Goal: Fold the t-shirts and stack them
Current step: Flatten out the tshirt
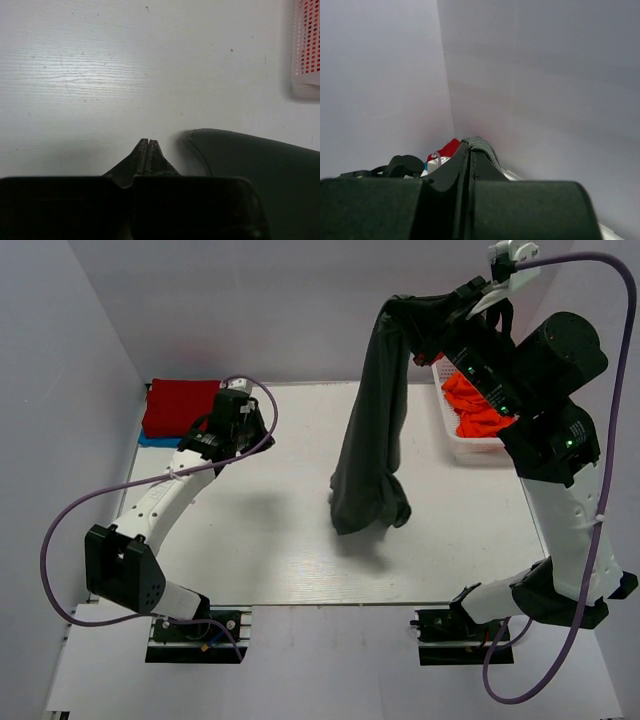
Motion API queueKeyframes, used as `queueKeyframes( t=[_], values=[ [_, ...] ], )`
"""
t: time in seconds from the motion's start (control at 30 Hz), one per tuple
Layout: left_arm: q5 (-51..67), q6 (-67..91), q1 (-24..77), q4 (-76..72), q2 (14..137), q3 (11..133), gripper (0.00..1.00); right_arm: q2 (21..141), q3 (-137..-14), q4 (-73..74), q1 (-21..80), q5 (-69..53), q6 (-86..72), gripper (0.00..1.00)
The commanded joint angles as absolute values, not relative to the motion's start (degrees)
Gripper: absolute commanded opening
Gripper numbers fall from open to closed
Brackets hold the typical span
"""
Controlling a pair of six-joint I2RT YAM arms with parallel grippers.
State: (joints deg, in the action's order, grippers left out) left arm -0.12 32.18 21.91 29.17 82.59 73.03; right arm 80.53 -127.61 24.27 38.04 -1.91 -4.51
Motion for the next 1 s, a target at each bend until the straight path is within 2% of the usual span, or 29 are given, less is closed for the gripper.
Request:
queueKeyframes(
  t=[0.0,0.1,0.13,0.17,0.2,0.23,0.27,0.33,0.37,0.43,0.47,0.5,0.73,0.9,0.97],
  values=[
    [-1.8,31.9,21.7,30.8,79.0,72.0,0.0,79.2,-125.0,19.2,38.1,2.2,-4.0,0.0],
    [-2.5,30.7,21.7,32.9,79.0,72.0,0.0,78.4,-117.8,20.8,38.1,12.7,-4.1,0.0],
    [-3.0,30.7,21.7,33.7,79.0,72.0,0.06,77.4,-115.9,20.9,38.1,18.5,-4.4,0.0],
    [-3.5,30.7,21.7,34.4,79.0,72.0,0.13,76.9,-108.8,21.0,38.1,23.1,-4.6,0.0],
    [-3.5,29.9,21.7,34.9,79.0,72.0,0.2,76.7,-106.2,21.0,37.9,25.7,-5.3,0.0],
    [-3.5,29.4,21.7,35.8,79.0,72.0,0.33,76.4,-103.8,21.1,37.8,28.2,-6.1,0.0],
    [-3.5,28.8,22.2,35.8,79.0,72.0,0.39,76.5,-96.7,21.4,37.5,33.0,-7.5,0.0],
    [-1.9,28.0,22.2,36.4,79.5,72.0,0.51,77.5,-92.6,22.9,36.5,35.9,-9.6,0.0],
    [0.0,27.3,22.2,36.4,80.2,71.3,0.65,79.9,-86.7,23.1,35.3,36.6,-11.8,0.0],
    [2.1,25.8,22.8,37.1,80.8,70.8,0.83,81.6,-83.9,23.3,34.1,35.3,-13.2,0.0],
    [4.8,24.9,22.8,37.8,81.5,70.8,0.97,85.2,-80.9,24.2,32.8,34.5,-16.6,0.0],
    [6.0,24.9,23.3,37.8,81.5,70.2,1.0,86.4,-80.3,24.5,32.0,32.2,-17.5,0.0],
    [13.8,24.3,29.8,38.9,82.0,65.6,1.0,97.7,-76.3,27.7,26.1,27.2,-25.0,0.0],
    [16.1,28.5,39.1,39.4,83.1,61.4,1.0,97.2,-72.0,27.2,22.8,24.9,-28.6,0.0],
    [15.6,30.1,42.5,37.7,85.5,60.9,0.97,96.7,-69.4,26.7,21.9,23.6,-29.2,0.0]
  ],
)
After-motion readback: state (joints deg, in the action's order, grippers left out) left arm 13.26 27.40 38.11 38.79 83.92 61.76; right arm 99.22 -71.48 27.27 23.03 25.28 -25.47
